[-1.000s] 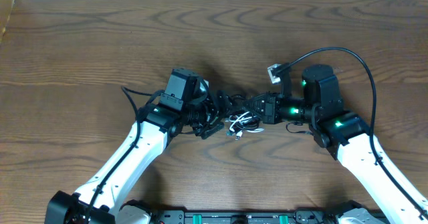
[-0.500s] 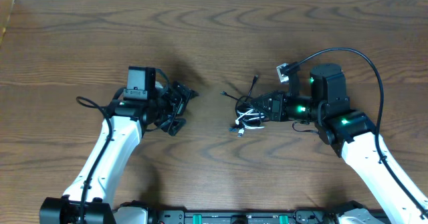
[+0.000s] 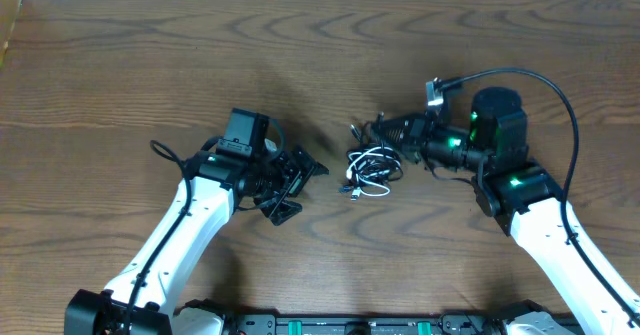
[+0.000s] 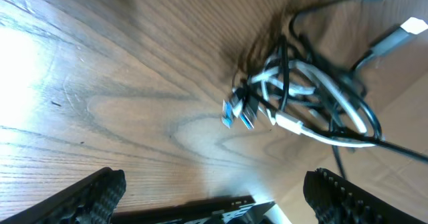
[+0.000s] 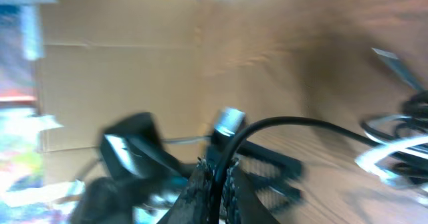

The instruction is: Untangle cables

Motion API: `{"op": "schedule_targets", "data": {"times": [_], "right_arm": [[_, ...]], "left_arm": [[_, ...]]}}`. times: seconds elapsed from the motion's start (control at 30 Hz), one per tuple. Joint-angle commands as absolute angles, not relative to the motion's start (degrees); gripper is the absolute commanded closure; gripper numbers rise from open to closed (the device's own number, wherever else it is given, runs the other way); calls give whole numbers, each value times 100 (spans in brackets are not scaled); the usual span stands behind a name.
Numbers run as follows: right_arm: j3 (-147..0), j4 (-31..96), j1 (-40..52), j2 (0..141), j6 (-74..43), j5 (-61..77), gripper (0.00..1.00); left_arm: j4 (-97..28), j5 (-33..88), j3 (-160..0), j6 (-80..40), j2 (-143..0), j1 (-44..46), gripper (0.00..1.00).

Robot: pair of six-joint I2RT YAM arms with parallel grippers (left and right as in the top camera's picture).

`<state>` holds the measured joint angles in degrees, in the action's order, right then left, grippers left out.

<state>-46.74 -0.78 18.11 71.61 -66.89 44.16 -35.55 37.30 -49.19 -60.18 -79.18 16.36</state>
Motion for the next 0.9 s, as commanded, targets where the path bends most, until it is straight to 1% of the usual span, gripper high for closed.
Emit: {"op": "schedule_targets", "data": {"times": [0.0,0.07,0.23,0.33,0.4,0.43,0.53,0.6,0.7,0.87], "right_arm": [[-4696,-615,1756,7124,-7581,4414,95],[-4696,-705,1756,7124,-7585,4368,97],[-4696,-692,1756,7126,-7581,4359,99],[-4696,-690,1756,7126,-7544,4366,99],[-4696,-681,1756,7126,-7015,4571,99],[-4696,-635,1756,7126,-6532,4781,99],[-4696,-49,1756,7126,-5343,5437,99],[-4696,637,1756,7126,-4847,5603,99],[-4696,1278,1743,7126,-4438,5572,99],[-4696,1809,1706,7124,-3361,6217,99]], "left_arm": [[-3555,3708,-4932,-5970,-7850,1717,10],[-3529,3785,-4932,-5575,-7850,1754,10],[-3404,3852,-4932,-3546,-7852,1942,10],[-3465,3826,-4928,-2877,-7852,2139,10],[-3511,3736,-4928,-2781,-7854,2248,10],[-3559,3612,-4928,-2786,-7854,2305,10],[-3653,3306,-4928,-2790,-7854,2362,10],[-3688,3124,-4925,-2838,-7854,2359,10],[-3592,3037,-4925,-2897,-7856,2362,10],[-3514,2781,-4921,-2893,-7861,2362,9]]}}
